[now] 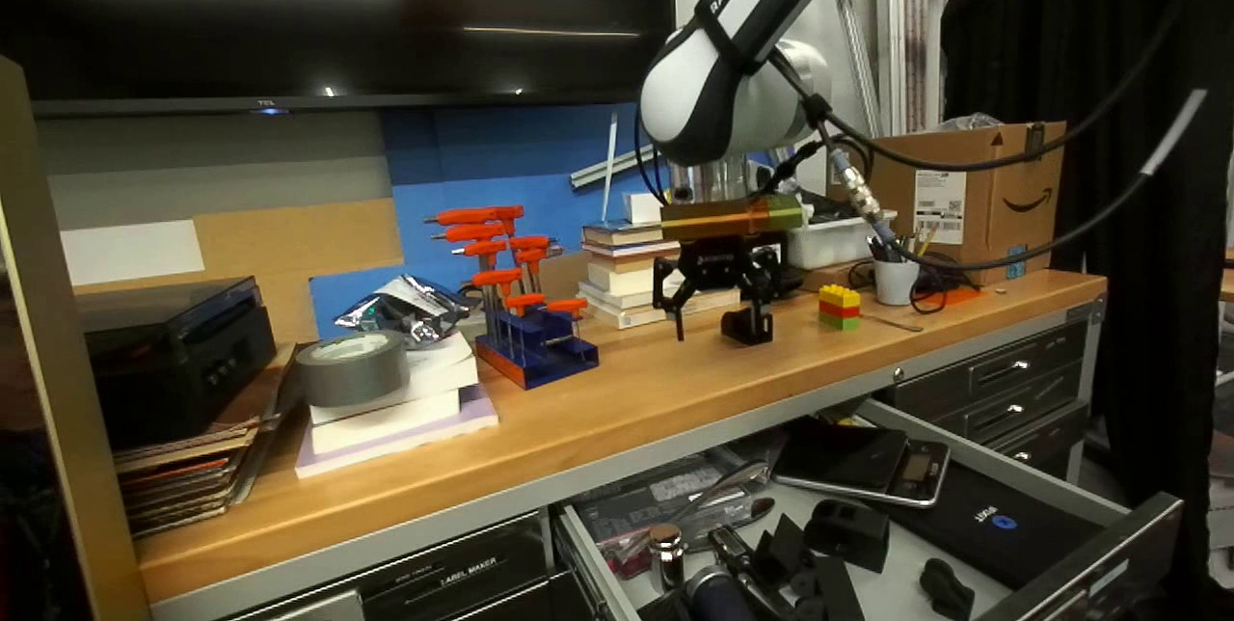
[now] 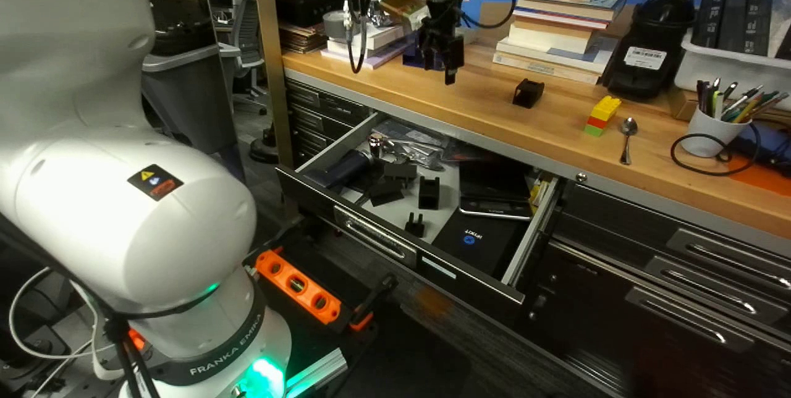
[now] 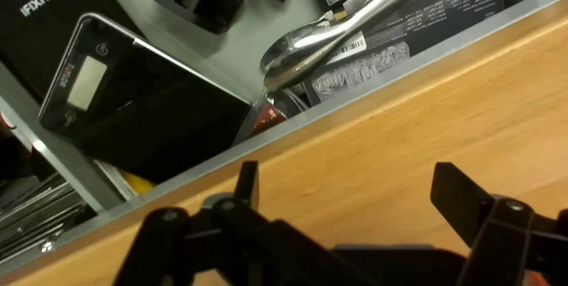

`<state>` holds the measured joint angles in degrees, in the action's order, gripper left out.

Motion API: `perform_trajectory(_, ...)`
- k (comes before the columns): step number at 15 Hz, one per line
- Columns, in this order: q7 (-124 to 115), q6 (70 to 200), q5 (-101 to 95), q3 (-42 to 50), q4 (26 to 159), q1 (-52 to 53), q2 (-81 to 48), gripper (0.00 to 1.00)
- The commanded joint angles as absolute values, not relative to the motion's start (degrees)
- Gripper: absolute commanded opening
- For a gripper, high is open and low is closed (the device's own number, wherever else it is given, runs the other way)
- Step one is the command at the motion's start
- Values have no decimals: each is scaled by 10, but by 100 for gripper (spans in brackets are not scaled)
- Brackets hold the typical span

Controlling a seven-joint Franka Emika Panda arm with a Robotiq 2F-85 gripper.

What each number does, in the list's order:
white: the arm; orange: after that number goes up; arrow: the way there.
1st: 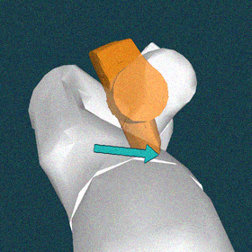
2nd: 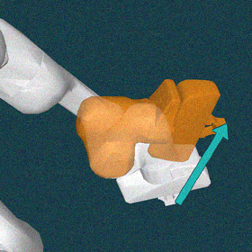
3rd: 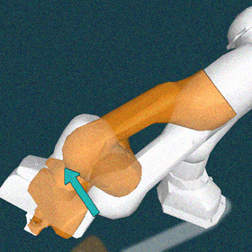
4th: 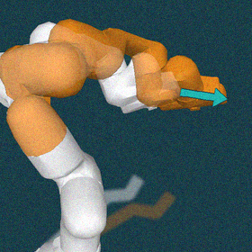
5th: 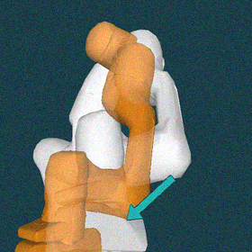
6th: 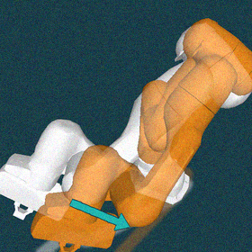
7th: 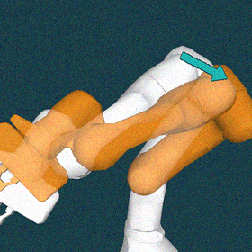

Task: Pick up the black objects from the counter and put them in the open drawer and close it

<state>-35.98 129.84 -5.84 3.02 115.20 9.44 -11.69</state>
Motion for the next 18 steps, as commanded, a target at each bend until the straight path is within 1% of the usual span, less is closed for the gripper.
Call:
perform_trajectory(1,-284,1255,-81,22,1079,73,-127,100)
perform_trajectory(9,-80,1275,-75,27,967,16,-220,100)
perform_trajectory(18,14,1267,-69,29,809,-26,-366,100)
